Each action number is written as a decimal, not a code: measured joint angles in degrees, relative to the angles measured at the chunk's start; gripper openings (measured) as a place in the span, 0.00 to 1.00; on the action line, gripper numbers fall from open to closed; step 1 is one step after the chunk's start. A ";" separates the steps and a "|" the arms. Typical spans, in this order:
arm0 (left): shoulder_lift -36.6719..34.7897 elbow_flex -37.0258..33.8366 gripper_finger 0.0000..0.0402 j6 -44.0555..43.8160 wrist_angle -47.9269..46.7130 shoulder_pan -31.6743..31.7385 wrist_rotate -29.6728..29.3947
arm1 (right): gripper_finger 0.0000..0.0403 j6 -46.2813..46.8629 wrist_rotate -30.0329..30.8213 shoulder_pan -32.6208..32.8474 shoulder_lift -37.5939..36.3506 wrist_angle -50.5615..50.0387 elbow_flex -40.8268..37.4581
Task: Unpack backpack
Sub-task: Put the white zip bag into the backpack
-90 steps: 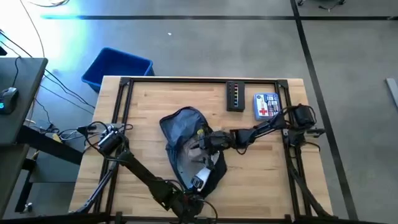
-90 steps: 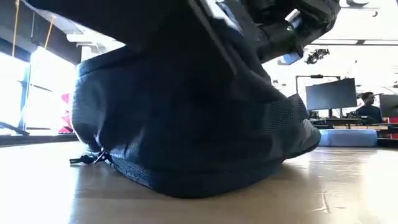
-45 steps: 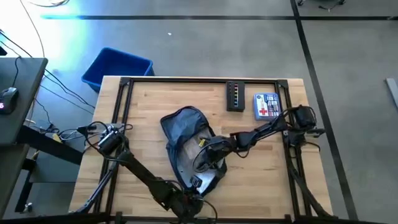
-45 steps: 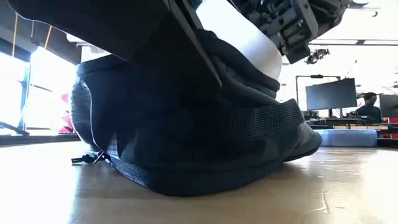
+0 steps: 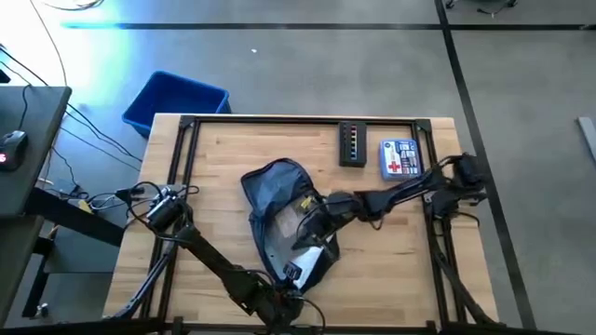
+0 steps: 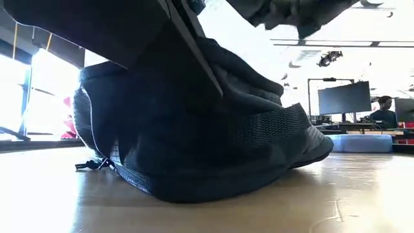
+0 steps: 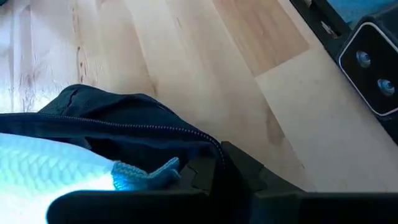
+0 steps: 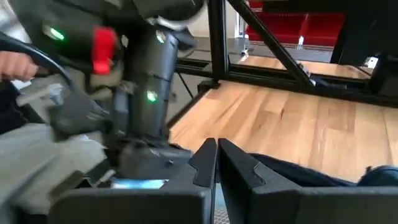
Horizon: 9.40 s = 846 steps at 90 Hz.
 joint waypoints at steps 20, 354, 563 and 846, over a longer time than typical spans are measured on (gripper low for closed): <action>0.00 -0.02 0.00 0.11 0.02 0.02 -0.81 | 0.00 2.29 -2.84 2.92 -11.41 -25.27 0.09; -2.62 -0.07 0.00 -8.77 17.91 9.64 15.07 | 0.00 0.42 47.58 29.62 3.08 -33.73 0.00; 8.66 -0.07 0.00 -1.40 38.28 21.41 35.47 | 0.00 -1.75 51.71 34.84 -5.93 -36.12 0.04; -14.88 -3.93 0.00 10.65 -12.39 2.82 1.86 | 0.51 13.47 39.60 37.53 -9.01 -60.24 14.35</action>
